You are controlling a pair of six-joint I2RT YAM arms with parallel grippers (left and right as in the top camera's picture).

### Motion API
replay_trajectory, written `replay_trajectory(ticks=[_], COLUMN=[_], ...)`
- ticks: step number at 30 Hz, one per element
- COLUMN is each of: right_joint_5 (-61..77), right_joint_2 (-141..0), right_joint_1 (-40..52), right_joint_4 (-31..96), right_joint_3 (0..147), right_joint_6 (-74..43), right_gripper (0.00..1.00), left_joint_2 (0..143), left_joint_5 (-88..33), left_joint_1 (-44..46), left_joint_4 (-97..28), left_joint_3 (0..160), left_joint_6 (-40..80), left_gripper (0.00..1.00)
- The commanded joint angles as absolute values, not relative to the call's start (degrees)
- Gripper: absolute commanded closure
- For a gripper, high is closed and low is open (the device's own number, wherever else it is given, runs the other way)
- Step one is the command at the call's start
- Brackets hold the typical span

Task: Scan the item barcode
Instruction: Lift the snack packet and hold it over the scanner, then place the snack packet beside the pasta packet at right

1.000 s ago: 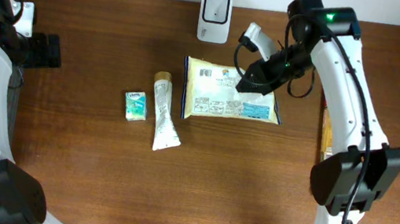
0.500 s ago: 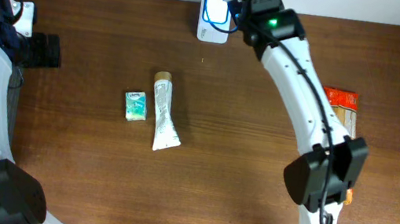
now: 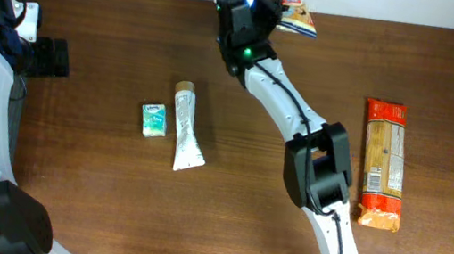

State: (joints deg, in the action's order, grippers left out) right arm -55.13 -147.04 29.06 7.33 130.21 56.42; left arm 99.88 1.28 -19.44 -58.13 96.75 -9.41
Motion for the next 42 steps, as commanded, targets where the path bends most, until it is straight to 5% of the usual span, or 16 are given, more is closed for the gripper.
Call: replay_trajectory(ticks=[1,21,26,32,40,41,42], right_joint_5=[-61.82,-59.35,-43.33,-2.13,15.14,15.97,17.04], right_joint_2=[-148.62,-140.75,-122.32,-112.36,-118.67,-118.67,-118.67], right_joint_1=[30.55,28.75,24.53,8.03,-20.80,-22.90,-25.04], right_joint_4=[1.17,-0.10,33.54,71.44,78.15,78.24,79.22], right_joint_3=[131.09,131.09,131.11,130.98,113.84,112.97,112.81], right_joint_6=[64.25,66.37,42.37,1.83,0.97,0.97,0.97], right_gripper=[0.96,0.96,0.96,0.96,0.96,0.90,0.64], left_joint_2=[99.74,99.74,99.74,99.72,99.72,99.72,99.72], left_joint_5=[0.82,0.82,0.82,0.82,0.82,0.82,0.82], left_joint_1=[-19.79,-19.79,-19.79,-19.79,-19.79,-19.79,-19.79], left_joint_4=[-58.19,-58.19,-58.19,-58.19,-58.19,-58.19,-58.19], left_joint_3=[96.99,97.01,96.99,97.01,97.01,96.99,97.01], left_joint_6=[-9.93,-9.93,-9.93,-9.93,-9.93,-9.93,-9.93], left_gripper=[0.01,0.01,0.01,0.01,0.01,0.01,0.01])
